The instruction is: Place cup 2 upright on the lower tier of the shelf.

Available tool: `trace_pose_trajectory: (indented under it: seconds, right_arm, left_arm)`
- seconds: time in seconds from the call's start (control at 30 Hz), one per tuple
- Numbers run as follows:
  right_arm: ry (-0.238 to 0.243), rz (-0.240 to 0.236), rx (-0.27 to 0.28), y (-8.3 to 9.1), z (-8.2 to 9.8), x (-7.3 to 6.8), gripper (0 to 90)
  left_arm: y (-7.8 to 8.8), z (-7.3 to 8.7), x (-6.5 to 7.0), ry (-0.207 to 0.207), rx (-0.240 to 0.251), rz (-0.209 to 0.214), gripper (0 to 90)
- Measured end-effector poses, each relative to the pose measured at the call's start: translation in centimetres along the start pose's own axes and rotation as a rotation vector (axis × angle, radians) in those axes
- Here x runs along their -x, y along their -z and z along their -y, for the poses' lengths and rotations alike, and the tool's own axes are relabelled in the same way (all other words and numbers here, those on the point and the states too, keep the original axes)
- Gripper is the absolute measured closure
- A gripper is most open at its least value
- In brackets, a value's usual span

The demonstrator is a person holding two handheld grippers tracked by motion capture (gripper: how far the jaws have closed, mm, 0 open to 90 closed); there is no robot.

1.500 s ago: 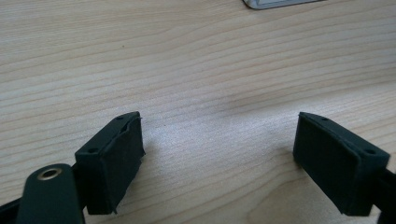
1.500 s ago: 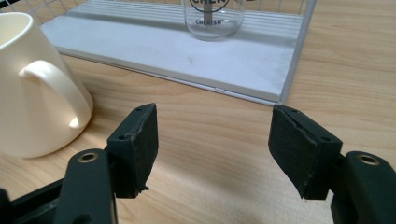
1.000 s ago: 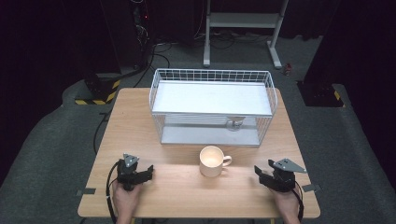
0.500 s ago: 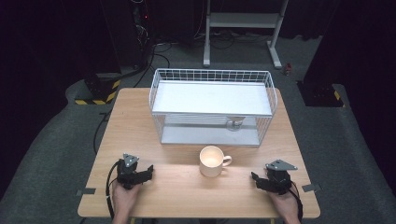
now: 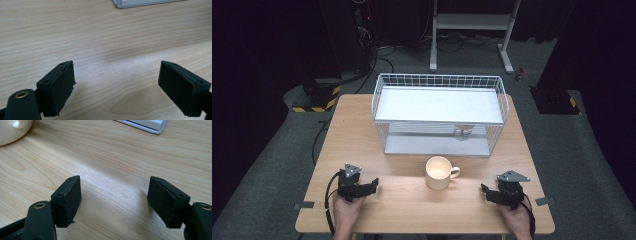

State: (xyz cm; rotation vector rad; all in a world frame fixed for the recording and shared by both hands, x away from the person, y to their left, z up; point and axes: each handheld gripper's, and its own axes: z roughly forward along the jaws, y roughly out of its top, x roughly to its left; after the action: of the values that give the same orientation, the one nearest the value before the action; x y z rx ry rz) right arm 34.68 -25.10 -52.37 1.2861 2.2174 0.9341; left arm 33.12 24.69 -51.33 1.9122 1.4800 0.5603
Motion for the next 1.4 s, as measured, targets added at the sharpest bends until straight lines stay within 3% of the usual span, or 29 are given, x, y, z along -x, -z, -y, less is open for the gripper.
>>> trace_pose_trajectory:
  seconds: [0.27,0.47,0.83,1.07,1.4]
  right_arm:
    - [0.000,0.002,0.000,0.0,0.0,0.0,26.5]
    - [-0.005,0.007,-0.003,-0.1,-0.1,0.0,25.3]
    - [-0.010,0.007,-0.006,-0.1,-0.1,0.0,24.1]
    - [-0.011,0.010,-0.004,-0.1,-0.1,0.0,23.8]
    - [-0.011,0.010,-0.006,-0.1,-0.1,0.0,23.8]
  left_arm:
    - [0.3,-0.3,1.7,-0.059,0.042,0.057,14.1]
    - [0.6,-0.6,3.5,-0.099,0.079,0.134,12.1]
    - [0.7,-0.9,5.5,-0.150,0.090,0.180,10.5]
    - [0.8,-1.0,6.5,-0.178,0.089,0.244,10.6]
    - [0.9,-1.3,7.4,-0.203,0.117,0.259,10.4]
